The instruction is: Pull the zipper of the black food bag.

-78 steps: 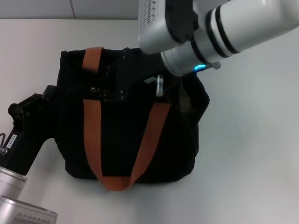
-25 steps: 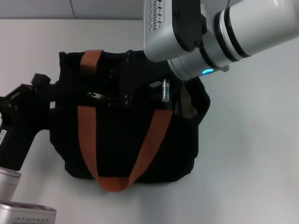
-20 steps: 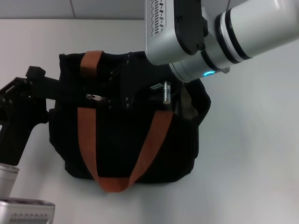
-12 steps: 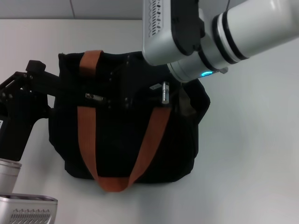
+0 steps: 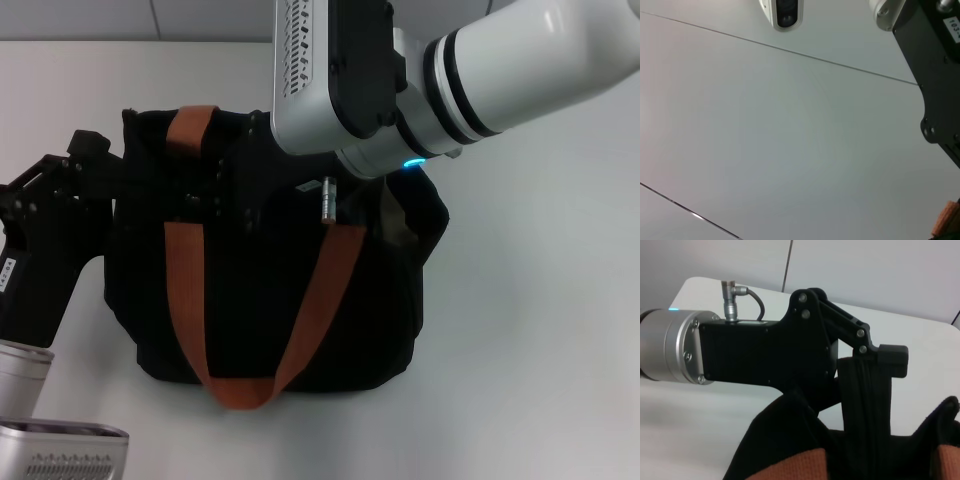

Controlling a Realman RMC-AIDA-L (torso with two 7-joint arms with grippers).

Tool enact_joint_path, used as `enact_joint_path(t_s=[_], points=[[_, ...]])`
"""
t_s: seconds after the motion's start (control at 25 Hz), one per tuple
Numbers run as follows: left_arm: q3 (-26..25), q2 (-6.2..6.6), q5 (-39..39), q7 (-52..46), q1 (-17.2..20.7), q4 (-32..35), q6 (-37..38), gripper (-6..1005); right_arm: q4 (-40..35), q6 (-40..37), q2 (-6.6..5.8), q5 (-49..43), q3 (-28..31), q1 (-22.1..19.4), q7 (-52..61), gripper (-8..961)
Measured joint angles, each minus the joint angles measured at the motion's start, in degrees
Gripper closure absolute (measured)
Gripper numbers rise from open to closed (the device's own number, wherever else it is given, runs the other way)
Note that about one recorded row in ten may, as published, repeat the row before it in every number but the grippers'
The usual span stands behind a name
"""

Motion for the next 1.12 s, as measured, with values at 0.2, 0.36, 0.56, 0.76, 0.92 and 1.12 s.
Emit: enact_joint_path(t_s=[0.2, 0.36, 0.56, 0.76, 0.92, 1.12], points=[[0.0, 0.0, 0.1, 0.0, 0.2, -0.4, 0.1, 984, -0.2, -0.8, 0.01, 0.0, 0.3, 0.2, 0.6, 901], [-0.1, 0.0, 0.1, 0.0, 0.4, -0.4, 0.1, 984, -0.5, -3.6, -0.2, -0.6, 1.5, 0.7, 1.7, 947], [-0.2, 0.0, 0.2, -0.1, 0.8, -0.4, -0.1, 984, -2.1, -5.3, -0.21, -5.3, 2.1, 0.7, 5.7, 953], [-0.3, 0.0, -0.2, -0.1, 1.1, -0.4, -0.6, 984, -4.9, -7.5, -0.13, -8.3, 2.5, -0.3, 8.5, 952], [-0.3, 0.0, -0.2, -0.1, 1.1, -0.4, -1.0, 984, -7.6, -9.7, -0.1, -10.1, 3.8, -2.1, 9.8, 953], [-0.5, 0.0, -0.3, -0.1, 1.1, -0.4, -1.4, 984, -13.6, -12.8, -0.05, -13.4, 5.3, -7.4, 12.4, 953]])
